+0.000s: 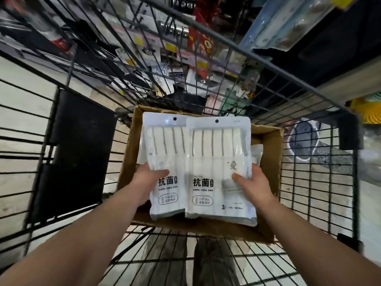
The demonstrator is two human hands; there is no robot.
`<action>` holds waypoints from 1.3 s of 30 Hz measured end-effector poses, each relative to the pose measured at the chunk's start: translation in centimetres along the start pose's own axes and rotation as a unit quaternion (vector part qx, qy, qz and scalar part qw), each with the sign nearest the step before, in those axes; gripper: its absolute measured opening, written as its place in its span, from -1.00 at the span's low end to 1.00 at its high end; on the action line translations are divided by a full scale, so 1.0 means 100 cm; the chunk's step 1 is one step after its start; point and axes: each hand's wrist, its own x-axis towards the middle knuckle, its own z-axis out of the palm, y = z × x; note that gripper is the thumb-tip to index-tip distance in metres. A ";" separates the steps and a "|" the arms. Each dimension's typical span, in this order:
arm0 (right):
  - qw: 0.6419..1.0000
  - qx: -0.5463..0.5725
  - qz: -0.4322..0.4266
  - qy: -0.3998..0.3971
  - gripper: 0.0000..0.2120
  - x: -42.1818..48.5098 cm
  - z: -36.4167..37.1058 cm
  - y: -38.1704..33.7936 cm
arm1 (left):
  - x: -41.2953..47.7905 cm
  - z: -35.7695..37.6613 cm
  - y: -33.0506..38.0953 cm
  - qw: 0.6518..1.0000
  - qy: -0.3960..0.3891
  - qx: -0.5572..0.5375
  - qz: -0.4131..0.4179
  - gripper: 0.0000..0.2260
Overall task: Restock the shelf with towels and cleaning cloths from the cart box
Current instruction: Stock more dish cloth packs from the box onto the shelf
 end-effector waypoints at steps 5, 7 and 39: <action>0.999 0.035 -0.016 0.017 -0.59 -0.031 -0.014 -0.021 | -0.038 -0.013 0.015 0.998 -0.012 0.018 0.059 -0.79; 0.998 0.054 -0.034 0.024 -0.62 -0.047 -0.024 -0.030 | -0.057 -0.019 0.023 0.996 -0.018 0.012 0.084 -0.82; 0.860 0.317 -0.203 0.344 -0.75 -0.377 -0.417 0.243 | -0.447 0.315 -0.075 0.874 -0.268 0.095 0.393 -0.79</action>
